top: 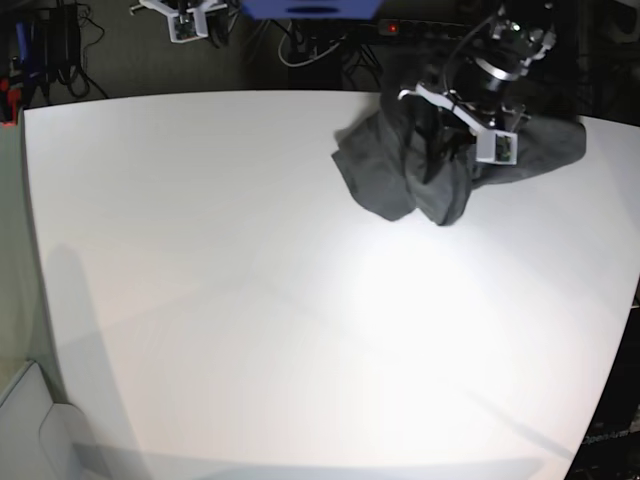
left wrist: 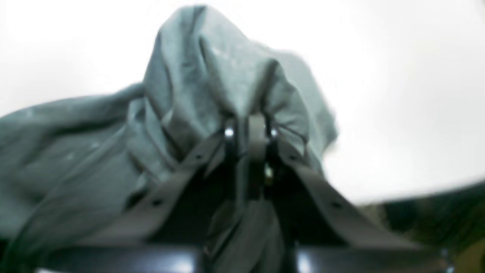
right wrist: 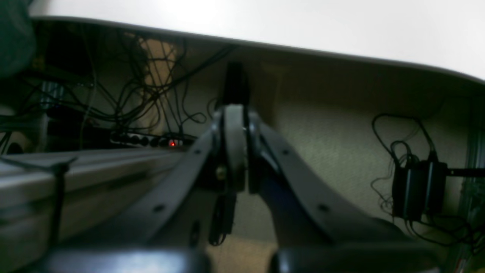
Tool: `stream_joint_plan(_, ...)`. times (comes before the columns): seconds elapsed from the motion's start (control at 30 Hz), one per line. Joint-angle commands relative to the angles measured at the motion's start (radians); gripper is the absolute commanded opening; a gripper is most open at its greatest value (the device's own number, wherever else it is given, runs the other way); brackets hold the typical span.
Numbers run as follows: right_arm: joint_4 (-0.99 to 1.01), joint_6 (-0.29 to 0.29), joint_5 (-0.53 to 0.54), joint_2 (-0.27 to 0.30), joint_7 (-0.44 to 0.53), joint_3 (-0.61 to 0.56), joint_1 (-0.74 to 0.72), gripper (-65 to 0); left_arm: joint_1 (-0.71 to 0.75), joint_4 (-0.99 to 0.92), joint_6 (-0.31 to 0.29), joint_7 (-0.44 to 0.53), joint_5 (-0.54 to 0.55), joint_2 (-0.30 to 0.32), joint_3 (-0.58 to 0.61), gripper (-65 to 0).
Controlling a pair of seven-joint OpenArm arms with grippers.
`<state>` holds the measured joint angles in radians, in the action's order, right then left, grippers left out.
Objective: Layout the t-shirt on the table in an organized manner, then fold the t-shirt properly
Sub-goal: 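Lower the left gripper onto the crumpled grey t-shirt and grasp it, then lift the grey t-shirt with the left gripper and swing it across the table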
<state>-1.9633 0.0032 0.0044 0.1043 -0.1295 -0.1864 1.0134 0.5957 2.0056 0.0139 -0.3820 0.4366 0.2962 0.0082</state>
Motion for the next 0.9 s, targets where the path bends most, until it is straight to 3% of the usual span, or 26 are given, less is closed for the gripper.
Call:
stream_joint_plan(0.0,-0.012,0.002,-0.002,0.002,0.024,-0.002,0.009,-65.0,-0.026,0.022,-0.01,0.038,0.031,0.008,-0.003,-64.4)
stream_joint_plan(0.2,-0.011,0.002,-0.004,0.002,0.023,-0.002,0.008,-65.0,-0.199,0.022,-0.009,0.035,0.207,0.039,-0.001,-64.4)
stream_joint_plan(0.33,-0.012,0.002,-0.004,0.002,-0.042,-0.002,-0.012,-65.0,-0.319,0.022,-0.009,0.035,0.302,0.07,0.003,-64.4)
stream_joint_plan(0.53,-0.012,0.002,-0.004,0.002,-0.108,-0.002,-0.055,-65.0,-0.46,0.022,-0.009,0.033,0.322,0.153,0.002,-64.4)
stream_joint_plan(0.7,-0.012,0.002,-0.004,0.001,-0.108,-0.002,-0.077,-65.0,-0.593,0.022,-0.002,0.033,0.324,0.215,-0.001,-64.4)
stream_joint_plan(0.8,-0.012,0.002,-0.004,-0.001,-0.109,-0.002,-0.092,-65.0,-0.692,0.021,0.074,-0.007,0.324,0.255,-0.001,-64.4)
stream_joint_plan(0.87,-0.012,0.002,-0.004,0.001,-0.109,-0.002,-0.098,-65.0,-0.739,0.019,0.094,-0.033,0.324,0.281,-0.001,-64.4)
